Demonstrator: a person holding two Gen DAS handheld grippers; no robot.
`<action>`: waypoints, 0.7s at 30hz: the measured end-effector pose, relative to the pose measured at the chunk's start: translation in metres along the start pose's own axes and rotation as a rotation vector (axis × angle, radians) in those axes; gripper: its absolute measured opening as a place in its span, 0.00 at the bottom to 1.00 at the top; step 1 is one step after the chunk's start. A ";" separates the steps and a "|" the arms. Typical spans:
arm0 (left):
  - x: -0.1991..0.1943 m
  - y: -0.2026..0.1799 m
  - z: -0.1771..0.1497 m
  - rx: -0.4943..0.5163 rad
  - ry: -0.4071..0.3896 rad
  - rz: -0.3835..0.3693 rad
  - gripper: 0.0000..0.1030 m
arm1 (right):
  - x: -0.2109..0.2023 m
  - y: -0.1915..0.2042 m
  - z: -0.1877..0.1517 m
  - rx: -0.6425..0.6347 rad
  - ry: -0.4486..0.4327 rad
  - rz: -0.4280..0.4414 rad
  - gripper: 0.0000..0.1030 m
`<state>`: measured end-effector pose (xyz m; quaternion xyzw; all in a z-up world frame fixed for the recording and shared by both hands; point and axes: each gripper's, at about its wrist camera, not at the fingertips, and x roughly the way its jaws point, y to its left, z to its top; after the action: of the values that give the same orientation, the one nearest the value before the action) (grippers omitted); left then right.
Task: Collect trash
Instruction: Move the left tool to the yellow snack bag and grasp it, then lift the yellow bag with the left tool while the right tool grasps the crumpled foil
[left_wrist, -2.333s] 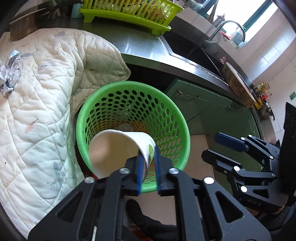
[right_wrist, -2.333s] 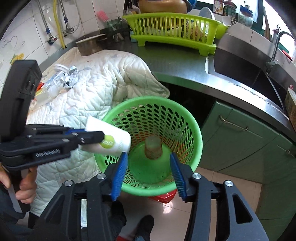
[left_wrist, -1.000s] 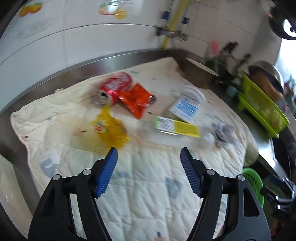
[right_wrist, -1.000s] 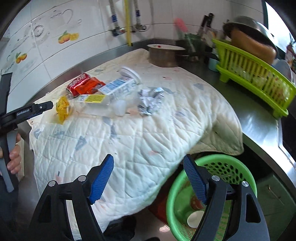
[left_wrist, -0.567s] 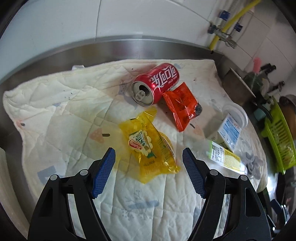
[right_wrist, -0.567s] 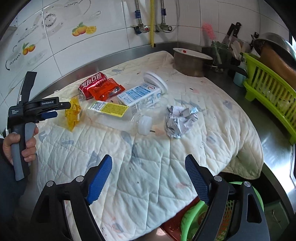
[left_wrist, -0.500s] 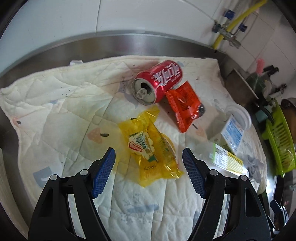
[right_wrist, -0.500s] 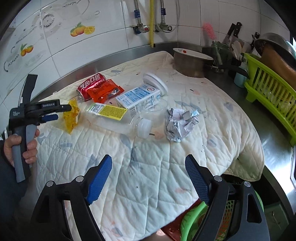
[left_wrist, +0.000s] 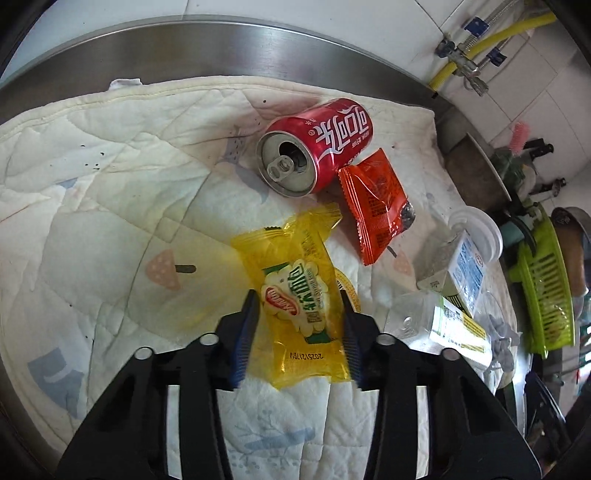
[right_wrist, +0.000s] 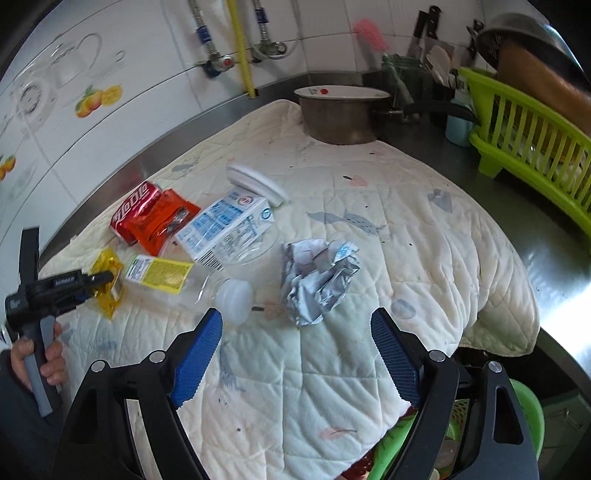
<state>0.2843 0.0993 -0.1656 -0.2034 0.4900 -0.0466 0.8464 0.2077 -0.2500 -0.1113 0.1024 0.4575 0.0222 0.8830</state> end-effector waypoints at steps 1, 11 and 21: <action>0.000 0.002 0.000 -0.002 0.000 -0.009 0.34 | 0.002 -0.002 0.002 0.010 0.001 0.005 0.77; -0.018 -0.001 0.002 0.038 -0.036 -0.054 0.18 | 0.057 -0.017 0.017 0.092 0.071 0.001 0.77; -0.053 -0.006 -0.002 0.061 -0.079 -0.100 0.16 | 0.080 -0.021 0.015 0.127 0.092 0.005 0.46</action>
<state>0.2565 0.1076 -0.1212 -0.2035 0.4436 -0.0957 0.8676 0.2650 -0.2627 -0.1717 0.1583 0.4979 0.0000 0.8527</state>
